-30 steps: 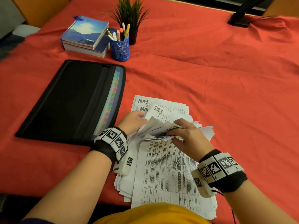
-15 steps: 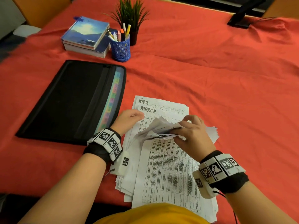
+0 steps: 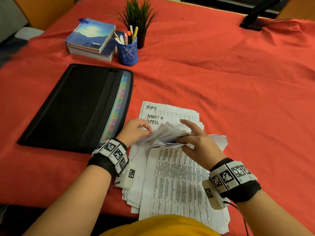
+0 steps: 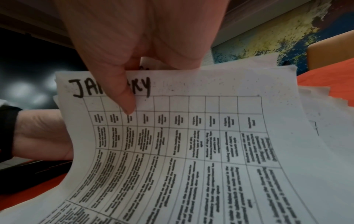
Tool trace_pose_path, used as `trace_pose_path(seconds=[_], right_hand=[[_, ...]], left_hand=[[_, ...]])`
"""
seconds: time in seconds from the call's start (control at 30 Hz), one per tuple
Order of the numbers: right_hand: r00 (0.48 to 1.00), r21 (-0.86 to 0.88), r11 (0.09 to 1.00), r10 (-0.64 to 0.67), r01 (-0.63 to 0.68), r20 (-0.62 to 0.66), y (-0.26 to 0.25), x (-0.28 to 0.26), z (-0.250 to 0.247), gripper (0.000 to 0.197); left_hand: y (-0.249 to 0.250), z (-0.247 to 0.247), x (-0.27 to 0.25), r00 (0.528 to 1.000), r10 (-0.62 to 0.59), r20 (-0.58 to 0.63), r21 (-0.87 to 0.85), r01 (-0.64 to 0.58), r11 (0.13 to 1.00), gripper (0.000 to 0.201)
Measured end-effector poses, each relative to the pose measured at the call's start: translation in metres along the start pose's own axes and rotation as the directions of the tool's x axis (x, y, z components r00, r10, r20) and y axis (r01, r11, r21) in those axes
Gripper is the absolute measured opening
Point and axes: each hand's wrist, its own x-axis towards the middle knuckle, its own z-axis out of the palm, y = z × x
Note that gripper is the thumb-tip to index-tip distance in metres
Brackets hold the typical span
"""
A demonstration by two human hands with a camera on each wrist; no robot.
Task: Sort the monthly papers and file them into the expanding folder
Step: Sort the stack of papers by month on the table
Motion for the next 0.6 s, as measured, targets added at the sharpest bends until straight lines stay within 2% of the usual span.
trace_pose_path(seconds=[0.2,0.33,0.43,0.53,0.6], right_hand=[[0.997,-0.078,0.996,-0.028,0.033,0.066,-0.002,0.009,0.001,0.022],[0.996,-0.119,0.989,-0.081,0.085,0.035,-0.005,0.01,0.0,0.022],[0.996,-0.121,0.989,-0.084,0.088,0.034,-0.005,0.008,0.0,0.023],[0.995,-0.115,0.989,-0.086,0.091,0.044,-0.005,0.009,0.0,0.021],[0.995,-0.11,0.99,-0.089,0.094,0.045,-0.004,0.011,0.0,0.019]], left_hand=[[0.009,-0.005,-0.001,0.995,-0.053,0.081,-0.152,0.064,0.986,0.018],[0.004,-0.003,0.003,0.994,-0.108,-0.005,-0.137,0.106,0.985,0.029],[-0.002,-0.001,0.009,0.988,-0.13,-0.083,-0.115,0.12,0.986,0.027],[-0.002,-0.001,0.013,0.978,-0.184,-0.101,-0.092,0.175,0.98,0.038],[-0.003,-0.001,0.016,0.977,-0.188,-0.104,-0.103,0.178,0.979,0.039]])
